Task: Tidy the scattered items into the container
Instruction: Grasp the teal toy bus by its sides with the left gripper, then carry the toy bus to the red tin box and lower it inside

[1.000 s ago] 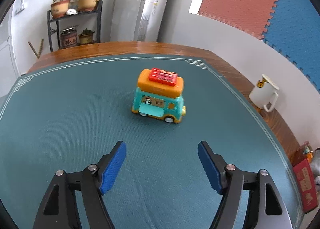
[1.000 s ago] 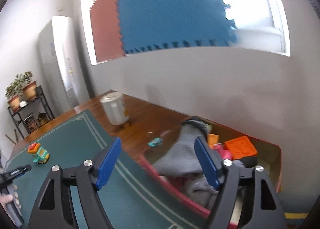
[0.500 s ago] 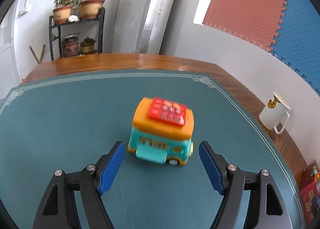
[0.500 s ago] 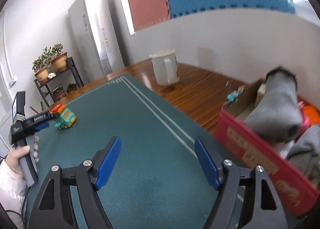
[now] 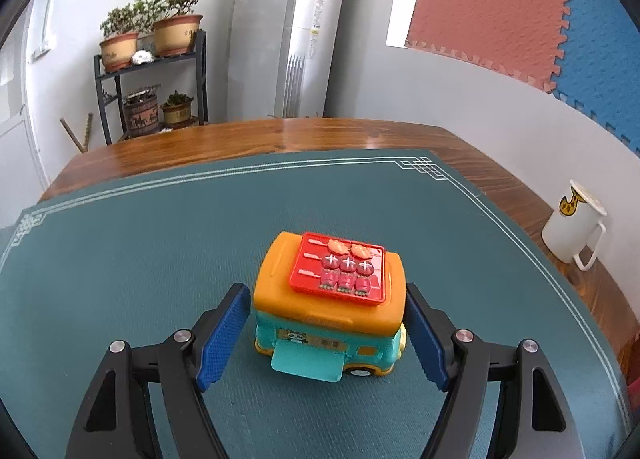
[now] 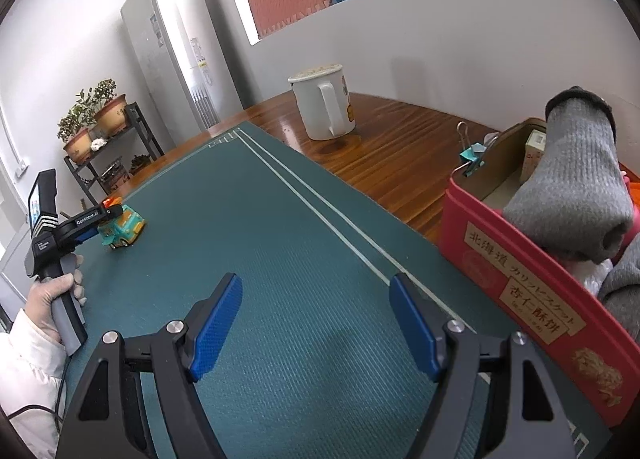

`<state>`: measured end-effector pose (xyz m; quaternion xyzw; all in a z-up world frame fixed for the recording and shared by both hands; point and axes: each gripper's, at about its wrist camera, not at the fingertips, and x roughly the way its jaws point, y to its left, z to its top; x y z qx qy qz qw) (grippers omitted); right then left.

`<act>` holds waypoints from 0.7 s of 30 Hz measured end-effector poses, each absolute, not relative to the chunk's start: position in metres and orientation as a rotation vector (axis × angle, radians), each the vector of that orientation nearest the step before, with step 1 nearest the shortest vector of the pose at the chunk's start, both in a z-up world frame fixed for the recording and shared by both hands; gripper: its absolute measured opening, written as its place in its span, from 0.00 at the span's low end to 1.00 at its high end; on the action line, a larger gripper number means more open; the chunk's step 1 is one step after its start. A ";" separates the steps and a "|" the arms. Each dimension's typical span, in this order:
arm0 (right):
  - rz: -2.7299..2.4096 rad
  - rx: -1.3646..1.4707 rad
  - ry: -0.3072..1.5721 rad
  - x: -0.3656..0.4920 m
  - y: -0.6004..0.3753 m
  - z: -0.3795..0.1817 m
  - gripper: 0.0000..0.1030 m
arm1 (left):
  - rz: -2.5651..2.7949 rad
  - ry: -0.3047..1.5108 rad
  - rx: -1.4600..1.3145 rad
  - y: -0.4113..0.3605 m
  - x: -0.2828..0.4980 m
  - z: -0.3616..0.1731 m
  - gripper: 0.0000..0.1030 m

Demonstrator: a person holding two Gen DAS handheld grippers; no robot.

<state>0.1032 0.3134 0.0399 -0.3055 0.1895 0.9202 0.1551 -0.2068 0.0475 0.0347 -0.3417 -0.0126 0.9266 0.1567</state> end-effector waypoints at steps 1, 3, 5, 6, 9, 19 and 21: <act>2.634 -0.875 0.543 0.103 0.313 0.040 0.77 | 2.651 -0.024 -0.972 0.049 -0.207 0.035 0.71; 2.632 -0.874 0.544 0.104 0.314 0.040 0.77 | 2.657 -0.018 -0.961 0.052 -0.202 0.039 0.70; 2.630 -0.869 0.544 0.104 0.314 0.041 0.77 | 2.661 -0.018 -0.940 0.053 -0.196 0.045 0.70; 2.630 -0.866 0.544 0.105 0.314 0.041 0.77 | 2.663 -0.018 -0.930 0.054 -0.193 0.048 0.70; 2.634 -0.858 0.544 0.105 0.315 0.042 0.77 | 2.669 -0.019 -0.899 0.056 -0.185 0.057 0.70; 2.664 -0.731 0.518 0.122 0.312 0.054 0.77 | 2.630 -0.004 -0.796 0.079 -0.137 0.093 0.70; 2.667 -0.672 0.493 0.132 0.309 0.060 0.77 | 2.601 0.007 -0.783 0.089 -0.122 0.101 0.70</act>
